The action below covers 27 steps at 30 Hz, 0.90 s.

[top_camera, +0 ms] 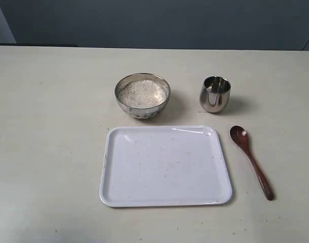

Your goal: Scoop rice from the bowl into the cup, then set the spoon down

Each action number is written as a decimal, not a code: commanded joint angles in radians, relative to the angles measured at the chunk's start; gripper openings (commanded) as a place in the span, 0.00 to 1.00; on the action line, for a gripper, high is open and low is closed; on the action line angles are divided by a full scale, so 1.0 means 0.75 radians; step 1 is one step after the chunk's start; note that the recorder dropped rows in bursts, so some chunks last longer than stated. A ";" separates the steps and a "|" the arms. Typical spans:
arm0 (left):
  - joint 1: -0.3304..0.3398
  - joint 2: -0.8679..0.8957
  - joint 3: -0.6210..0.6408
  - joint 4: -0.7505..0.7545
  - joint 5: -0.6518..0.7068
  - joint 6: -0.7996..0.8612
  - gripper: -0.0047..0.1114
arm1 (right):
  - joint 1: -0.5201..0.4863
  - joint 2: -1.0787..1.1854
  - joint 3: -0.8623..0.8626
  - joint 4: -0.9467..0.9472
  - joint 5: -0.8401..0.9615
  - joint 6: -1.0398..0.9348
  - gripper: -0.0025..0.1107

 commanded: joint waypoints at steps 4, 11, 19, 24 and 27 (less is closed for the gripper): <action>-0.004 -0.006 -0.005 -0.001 -0.003 -0.009 0.04 | -0.007 0.694 -0.665 -0.735 0.658 0.250 0.01; -0.004 -0.006 -0.005 -0.001 -0.003 -0.009 0.04 | -0.004 1.357 -0.974 -0.738 1.096 0.193 0.01; -0.004 -0.006 -0.005 -0.001 -0.003 -0.009 0.04 | 0.113 1.675 -0.953 -0.531 1.019 0.104 0.01; -0.004 -0.006 -0.005 -0.001 -0.003 -0.009 0.04 | 0.259 1.772 -0.950 -0.510 1.036 0.104 0.01; -0.004 -0.006 -0.005 -0.001 -0.003 -0.009 0.04 | 0.321 1.840 -0.948 -0.510 1.068 0.104 0.01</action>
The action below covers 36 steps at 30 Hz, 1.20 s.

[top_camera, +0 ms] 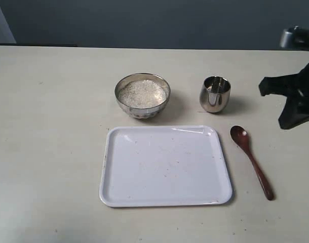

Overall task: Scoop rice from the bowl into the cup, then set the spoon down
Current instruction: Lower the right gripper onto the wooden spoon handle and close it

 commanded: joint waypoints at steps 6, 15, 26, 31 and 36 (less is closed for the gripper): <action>-0.004 -0.006 -0.005 -0.001 -0.003 -0.009 0.04 | 0.171 0.180 0.007 0.020 0.038 -0.042 0.16; -0.004 -0.006 -0.005 -0.001 -0.003 -0.009 0.04 | 0.209 0.227 0.056 -0.099 -0.059 0.010 0.35; -0.004 -0.006 -0.005 -0.001 -0.003 -0.009 0.04 | 0.209 0.246 0.249 -0.173 -0.331 0.064 0.43; -0.004 -0.006 -0.005 -0.001 -0.003 -0.009 0.04 | 0.209 0.320 0.249 -0.173 -0.388 0.084 0.43; -0.004 -0.006 -0.005 -0.001 -0.003 -0.009 0.04 | 0.209 0.394 0.249 -0.173 -0.400 0.084 0.43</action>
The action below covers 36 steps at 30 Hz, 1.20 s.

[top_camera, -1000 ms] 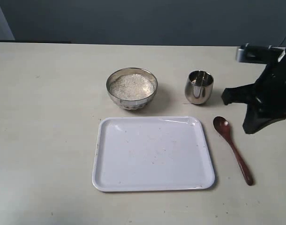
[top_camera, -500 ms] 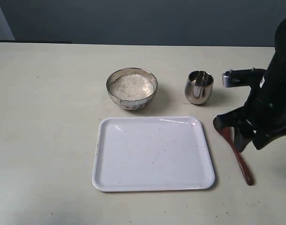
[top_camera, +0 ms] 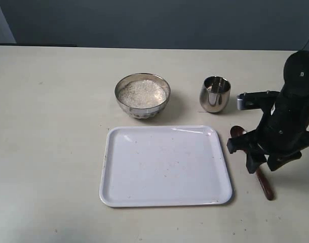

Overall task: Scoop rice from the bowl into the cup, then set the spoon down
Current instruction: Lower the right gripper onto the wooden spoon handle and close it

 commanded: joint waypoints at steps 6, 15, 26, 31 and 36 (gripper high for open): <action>-0.004 -0.006 -0.005 -0.001 -0.003 -0.009 0.04 | 0.001 0.099 0.004 -0.024 -0.025 0.005 0.43; -0.004 -0.006 -0.005 -0.001 -0.003 -0.009 0.04 | 0.001 0.156 0.004 -0.060 -0.023 0.032 0.43; -0.004 -0.006 -0.005 -0.001 -0.003 -0.009 0.04 | 0.001 0.156 0.004 -0.057 -0.019 0.037 0.05; -0.004 -0.006 -0.005 -0.001 -0.003 -0.009 0.04 | 0.001 0.156 0.004 -0.057 0.012 0.042 0.01; -0.004 -0.006 -0.005 -0.001 -0.003 -0.009 0.04 | 0.001 0.069 -0.021 -0.126 0.110 0.042 0.01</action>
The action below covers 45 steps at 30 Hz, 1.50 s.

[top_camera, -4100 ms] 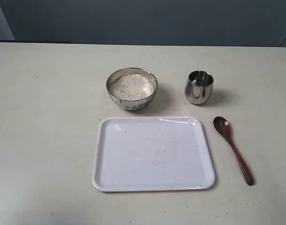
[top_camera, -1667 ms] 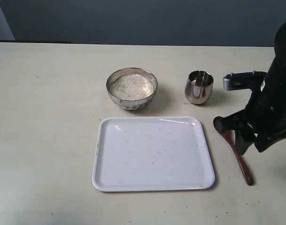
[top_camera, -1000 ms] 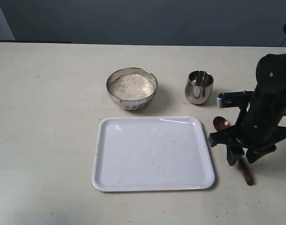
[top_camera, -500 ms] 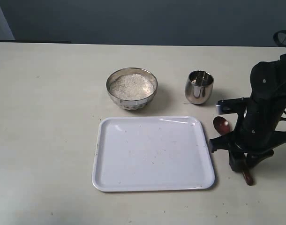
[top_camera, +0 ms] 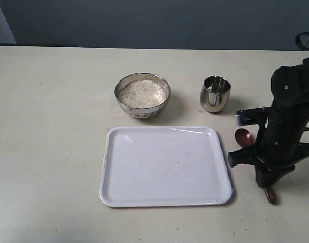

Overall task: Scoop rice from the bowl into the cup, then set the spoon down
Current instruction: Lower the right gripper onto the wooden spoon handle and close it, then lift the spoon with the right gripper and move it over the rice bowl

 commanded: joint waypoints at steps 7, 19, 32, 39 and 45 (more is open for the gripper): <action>-0.004 -0.006 -0.005 -0.001 -0.003 -0.009 0.04 | 0.001 -0.241 -0.360 -0.078 0.230 -0.090 0.01; -0.004 -0.006 -0.005 -0.001 -0.003 -0.009 0.04 | 0.291 0.077 -1.168 -0.541 0.455 -0.233 0.01; -0.004 -0.006 -0.005 -0.001 -0.003 -0.009 0.04 | 0.534 0.466 -1.292 -0.955 0.455 -0.625 0.01; -0.004 -0.006 -0.005 0.041 -0.003 -0.009 0.04 | 0.656 0.500 -1.292 -1.078 0.455 -0.843 0.01; -0.004 -0.006 -0.005 0.051 -0.003 -0.009 0.04 | 0.650 0.526 -1.290 -1.304 0.455 -0.875 0.01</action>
